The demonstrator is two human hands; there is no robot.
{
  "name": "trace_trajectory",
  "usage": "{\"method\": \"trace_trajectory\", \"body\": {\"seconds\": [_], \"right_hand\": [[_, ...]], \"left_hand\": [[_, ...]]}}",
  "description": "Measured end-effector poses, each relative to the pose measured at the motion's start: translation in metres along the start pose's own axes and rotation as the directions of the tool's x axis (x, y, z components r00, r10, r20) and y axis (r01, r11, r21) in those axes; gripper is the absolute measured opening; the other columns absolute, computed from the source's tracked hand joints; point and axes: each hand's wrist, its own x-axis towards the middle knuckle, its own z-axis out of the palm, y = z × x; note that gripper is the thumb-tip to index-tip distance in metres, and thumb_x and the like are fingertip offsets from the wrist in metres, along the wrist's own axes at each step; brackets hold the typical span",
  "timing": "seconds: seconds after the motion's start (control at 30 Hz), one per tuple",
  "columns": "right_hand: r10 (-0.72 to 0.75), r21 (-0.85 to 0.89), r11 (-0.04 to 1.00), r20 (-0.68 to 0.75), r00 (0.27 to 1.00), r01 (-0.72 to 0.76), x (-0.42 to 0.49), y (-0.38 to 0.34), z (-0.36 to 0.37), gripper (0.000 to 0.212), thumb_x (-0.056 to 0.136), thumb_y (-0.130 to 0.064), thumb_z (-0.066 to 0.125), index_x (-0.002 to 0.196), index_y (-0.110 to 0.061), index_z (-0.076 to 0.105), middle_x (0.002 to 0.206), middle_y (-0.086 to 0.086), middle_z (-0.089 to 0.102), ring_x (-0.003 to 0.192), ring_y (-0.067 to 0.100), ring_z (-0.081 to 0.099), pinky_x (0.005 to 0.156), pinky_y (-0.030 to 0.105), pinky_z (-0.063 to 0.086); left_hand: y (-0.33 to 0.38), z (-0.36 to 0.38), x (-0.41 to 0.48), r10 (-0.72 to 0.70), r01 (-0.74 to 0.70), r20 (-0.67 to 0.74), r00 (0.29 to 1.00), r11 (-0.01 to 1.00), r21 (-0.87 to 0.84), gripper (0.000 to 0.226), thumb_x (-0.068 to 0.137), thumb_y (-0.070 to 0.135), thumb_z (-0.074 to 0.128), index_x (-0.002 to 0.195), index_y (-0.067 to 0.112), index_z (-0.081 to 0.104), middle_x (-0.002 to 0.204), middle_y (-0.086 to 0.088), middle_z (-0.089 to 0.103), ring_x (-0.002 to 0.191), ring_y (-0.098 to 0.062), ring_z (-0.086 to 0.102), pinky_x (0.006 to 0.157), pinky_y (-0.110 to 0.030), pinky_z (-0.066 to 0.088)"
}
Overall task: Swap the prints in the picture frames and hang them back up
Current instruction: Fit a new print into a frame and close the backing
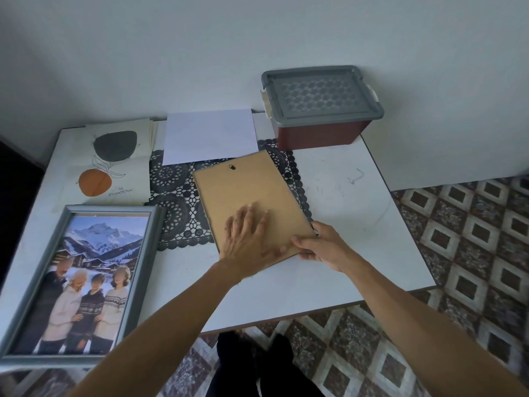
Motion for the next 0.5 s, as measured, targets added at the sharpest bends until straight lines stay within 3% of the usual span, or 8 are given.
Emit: {"method": "trace_trajectory", "body": {"seconds": [0.13,0.33,0.43,0.5], "right_hand": [[0.013,0.166,0.986,-0.179,0.984,0.017,0.001,0.002,0.002,0.04,0.079,-0.011,0.083,0.111,0.0,0.063,0.108,0.015,0.072,0.086,0.023,0.071,0.069,0.03,0.059],[0.051,0.256,0.967,-0.248,0.967,0.015,0.003,0.007,0.012,0.042,0.081,-0.017,0.081,0.114,-0.003,0.06,0.109,0.013,0.068,0.088,0.023,0.066,0.069,0.031,0.06],[0.06,0.311,0.949,-0.316,0.947,0.043,0.003,0.009,0.017,0.036,0.081,-0.015,0.081,0.109,-0.004,0.062,0.107,0.014,0.067,0.083,0.022,0.065,0.066,0.03,0.057],[0.075,0.373,0.925,-0.359,0.93,0.069,0.001,0.009,0.021,0.031,0.079,-0.015,0.083,0.101,-0.005,0.062,0.104,0.014,0.067,0.079,0.021,0.064,0.065,0.03,0.057]], "left_hand": [[-0.002,0.001,-0.009,-0.129,0.118,-0.106,0.986,0.988,-0.102,0.092,0.083,0.083,0.025,0.151,0.021,0.023,0.161,-0.012,0.01,0.148,-0.033,0.004,0.12,-0.053,0.01],[-0.001,-0.001,-0.031,-0.439,0.366,-0.159,0.884,0.864,-0.346,0.091,0.081,0.071,0.055,0.147,0.017,0.023,0.153,-0.009,0.015,0.137,-0.036,0.018,0.115,-0.05,0.022],[0.002,0.001,-0.039,-0.638,0.474,-0.031,0.769,0.603,-0.641,0.092,0.075,0.057,0.072,0.144,0.018,0.024,0.137,-0.01,0.029,0.12,-0.034,0.041,0.104,-0.046,0.041],[0.002,0.002,-0.045,-0.679,0.438,0.13,0.723,0.304,-0.846,0.083,0.074,0.047,0.078,0.136,0.015,0.033,0.124,-0.01,0.046,0.1,-0.023,0.059,0.075,-0.036,0.058]]}}
